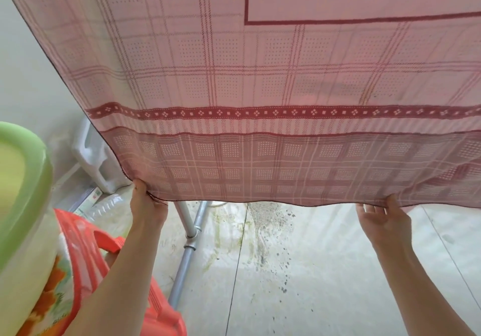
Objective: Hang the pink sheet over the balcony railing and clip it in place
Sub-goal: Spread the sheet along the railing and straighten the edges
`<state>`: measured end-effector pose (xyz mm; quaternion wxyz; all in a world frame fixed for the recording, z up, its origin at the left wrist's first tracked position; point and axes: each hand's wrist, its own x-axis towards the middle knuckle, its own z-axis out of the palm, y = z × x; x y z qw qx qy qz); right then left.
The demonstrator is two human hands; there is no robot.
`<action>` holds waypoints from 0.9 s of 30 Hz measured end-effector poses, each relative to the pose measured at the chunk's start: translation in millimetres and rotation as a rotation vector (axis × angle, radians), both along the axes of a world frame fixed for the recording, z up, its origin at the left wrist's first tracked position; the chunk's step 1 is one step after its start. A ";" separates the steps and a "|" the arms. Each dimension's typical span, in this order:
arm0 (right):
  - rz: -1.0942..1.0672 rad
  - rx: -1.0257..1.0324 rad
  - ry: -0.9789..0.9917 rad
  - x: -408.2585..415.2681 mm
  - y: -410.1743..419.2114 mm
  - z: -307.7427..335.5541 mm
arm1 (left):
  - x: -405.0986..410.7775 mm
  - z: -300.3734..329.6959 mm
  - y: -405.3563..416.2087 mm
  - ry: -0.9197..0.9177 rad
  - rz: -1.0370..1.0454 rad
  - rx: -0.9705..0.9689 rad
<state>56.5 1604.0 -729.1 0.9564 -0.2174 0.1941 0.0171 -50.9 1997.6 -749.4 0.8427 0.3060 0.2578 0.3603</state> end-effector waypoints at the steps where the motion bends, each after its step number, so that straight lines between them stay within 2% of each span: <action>1: -0.003 0.018 -0.010 0.4 0.3 -0.3 | 2.1 1.9 -0.1 0.023 0.028 -0.006; 8: -0.028 0.038 -0.028 -13.1 16.3 -20.5 | 6.0 2.1 18.4 0.308 0.303 -0.035; 13: -0.029 0.047 -0.032 -23.1 30.7 -32.2 | 9.7 -8.2 40.4 0.565 0.468 0.085; 16: -0.002 0.014 -0.021 -28.1 38.8 -31.9 | 8.3 -11.4 38.4 0.600 0.502 0.133; 18: 0.026 -0.014 -0.015 -28.8 39.6 -29.4 | 5.8 -7.6 27.7 0.552 0.460 0.078; 21: 0.090 -0.054 -0.021 -25.6 32.8 -21.9 | -4.9 3.3 4.7 0.289 0.292 -0.121; 22: 0.105 -0.068 -0.015 -25.0 29.4 -18.7 | -11.1 4.7 -7.4 0.275 0.258 -0.154; 25: 0.157 -0.188 0.062 -26.5 17.2 -18.5 | -29.4 -4.8 -67.5 0.398 0.151 -0.138; 27: 0.193 -0.235 0.089 -26.9 7.9 -17.9 | -35.7 -14.7 -120.2 0.467 -0.092 -0.067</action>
